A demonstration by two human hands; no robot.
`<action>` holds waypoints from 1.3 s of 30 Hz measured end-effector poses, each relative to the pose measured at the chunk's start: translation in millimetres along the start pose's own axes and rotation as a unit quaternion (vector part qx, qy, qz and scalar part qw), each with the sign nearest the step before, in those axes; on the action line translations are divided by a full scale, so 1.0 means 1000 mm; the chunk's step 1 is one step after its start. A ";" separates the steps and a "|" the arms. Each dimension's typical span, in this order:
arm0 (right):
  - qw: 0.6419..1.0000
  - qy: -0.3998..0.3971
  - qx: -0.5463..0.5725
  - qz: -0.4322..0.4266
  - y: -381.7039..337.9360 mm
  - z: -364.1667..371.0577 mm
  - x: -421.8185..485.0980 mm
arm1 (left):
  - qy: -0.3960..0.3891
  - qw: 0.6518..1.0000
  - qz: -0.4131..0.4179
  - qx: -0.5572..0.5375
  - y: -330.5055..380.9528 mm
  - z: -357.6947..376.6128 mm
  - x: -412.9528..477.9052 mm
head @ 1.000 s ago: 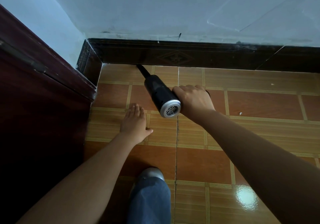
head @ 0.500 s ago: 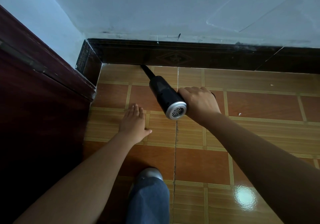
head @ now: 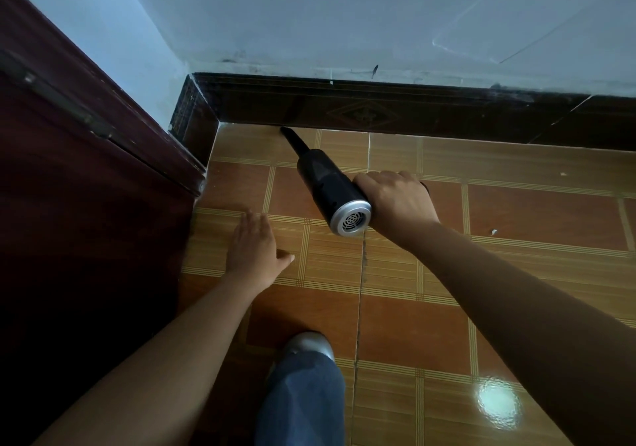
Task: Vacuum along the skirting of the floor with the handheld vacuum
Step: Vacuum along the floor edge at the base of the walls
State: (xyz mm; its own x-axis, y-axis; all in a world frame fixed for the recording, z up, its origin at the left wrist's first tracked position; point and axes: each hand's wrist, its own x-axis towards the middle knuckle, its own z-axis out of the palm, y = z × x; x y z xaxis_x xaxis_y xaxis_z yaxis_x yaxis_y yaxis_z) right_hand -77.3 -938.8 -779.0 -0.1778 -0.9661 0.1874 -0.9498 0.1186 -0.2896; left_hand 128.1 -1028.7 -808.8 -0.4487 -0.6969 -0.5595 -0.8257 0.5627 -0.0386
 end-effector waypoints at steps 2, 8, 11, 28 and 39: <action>1.000 -0.004 0.005 -0.009 -0.005 0.004 0.006 | 0.004 0.999 -0.040 0.007 -0.003 -0.001 -0.002; 0.999 -0.013 0.015 -0.026 -0.019 0.013 0.022 | -0.014 0.999 -0.039 0.011 -0.016 0.004 0.000; 0.999 -0.008 0.012 -0.031 -0.022 0.017 0.029 | -0.014 1.000 -0.021 0.006 -0.023 0.005 -0.002; 0.996 -0.025 0.059 -0.069 -0.035 0.025 0.038 | -0.039 0.999 -0.013 0.029 -0.026 0.003 -0.002; 0.993 -0.009 0.080 -0.091 -0.038 0.022 0.035 | -0.039 0.999 -0.017 0.021 -0.027 0.003 -0.002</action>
State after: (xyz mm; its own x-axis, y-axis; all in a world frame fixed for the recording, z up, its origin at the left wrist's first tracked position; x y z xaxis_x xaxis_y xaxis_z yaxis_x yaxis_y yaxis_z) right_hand -41.9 -982.6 -781.7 -0.0004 -0.9722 0.2342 -0.9127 -0.0953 -0.3973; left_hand 152.2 -1040.7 -808.9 -0.3910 -0.6810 -0.6192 -0.8245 0.5582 -0.0932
